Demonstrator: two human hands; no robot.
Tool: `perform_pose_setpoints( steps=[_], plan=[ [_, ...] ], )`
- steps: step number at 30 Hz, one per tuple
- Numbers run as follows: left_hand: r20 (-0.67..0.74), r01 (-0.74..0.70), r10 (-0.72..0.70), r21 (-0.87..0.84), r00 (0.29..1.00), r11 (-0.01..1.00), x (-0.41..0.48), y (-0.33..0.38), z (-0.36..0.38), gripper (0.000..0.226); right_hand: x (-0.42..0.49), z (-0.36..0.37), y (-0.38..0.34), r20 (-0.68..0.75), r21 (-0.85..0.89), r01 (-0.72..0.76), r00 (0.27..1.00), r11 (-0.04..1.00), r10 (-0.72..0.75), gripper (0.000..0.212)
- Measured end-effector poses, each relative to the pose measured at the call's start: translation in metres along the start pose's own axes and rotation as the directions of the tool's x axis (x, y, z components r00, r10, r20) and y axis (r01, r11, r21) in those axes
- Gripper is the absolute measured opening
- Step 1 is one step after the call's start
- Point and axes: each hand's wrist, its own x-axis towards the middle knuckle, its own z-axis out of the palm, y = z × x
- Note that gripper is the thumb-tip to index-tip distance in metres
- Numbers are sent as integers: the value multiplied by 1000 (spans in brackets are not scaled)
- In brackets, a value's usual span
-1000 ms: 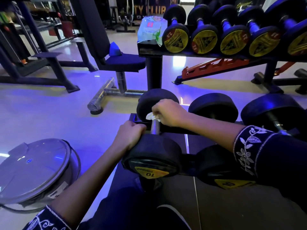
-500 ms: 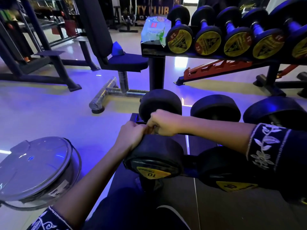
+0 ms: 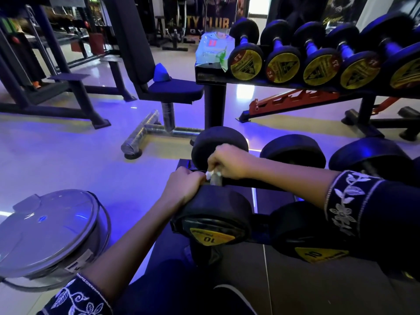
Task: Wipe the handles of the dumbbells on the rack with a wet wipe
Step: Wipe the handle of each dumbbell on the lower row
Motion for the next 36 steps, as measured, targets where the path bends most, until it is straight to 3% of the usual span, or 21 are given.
perform_pose_setpoints(
  steps=[2, 7, 10, 18, 20, 24, 27, 29, 32, 33, 34, 36],
  plan=[
    [-26, 2, -2, -3, 1000, 1000, -1, -2, 0, 34, 3, -2, 3, -48, 8, -33, 998, 999, 33, 22],
    [-29, 12, -12, -9, 999, 1000, -3, 1, -2, 28, -21, 9, -14, 82, 117, 25, 996, 993, -34, 19],
    [-56, 1, -2, -12, 998, 1000, -4, 4, -5, 27, -30, 5, -1, -13, 231, -97, 995, 968, 103, 20],
    [-113, -5, 9, 36, 994, 999, 4, -3, -1, 25, 2, 17, -3, -243, 101, -169, 951, 980, 189, 13],
    [-121, -3, 8, 39, 993, 999, 6, -4, -1, 26, 3, 13, -6, -174, 91, -168, 968, 982, 182, 12],
    [-126, -4, 6, 14, 992, 1000, 4, -8, -1, 30, -11, 7, -14, 94, 223, -87, 993, 971, 67, 27],
    [-122, -2, 4, 16, 993, 1000, 4, -8, -1, 30, -2, -4, -1, -89, 102, -151, 983, 983, 160, 6],
    [-113, -1, 4, 30, 994, 1000, 5, -6, -1, 31, 0, -7, 0, -100, 89, -157, 981, 984, 166, 5],
    [-119, -9, 14, 38, 993, 999, 4, -3, 0, 32, -5, -4, -11, 186, 261, -128, 979, 957, 80, 18],
    [-123, -10, 15, 41, 992, 999, 4, -2, 0, 32, -5, -4, -11, 222, 277, -129, 973, 952, 67, 21],
    [-127, -8, 14, 47, 992, 999, 4, -2, 1, 32, -3, -4, -9, 187, 262, -126, 979, 957, 78, 22],
    [-133, 6, 1, 58, 991, 998, 5, -3, 1, 29, 1, -6, -2, -12, 146, -128, 991, 981, 131, 14]
  ],
)
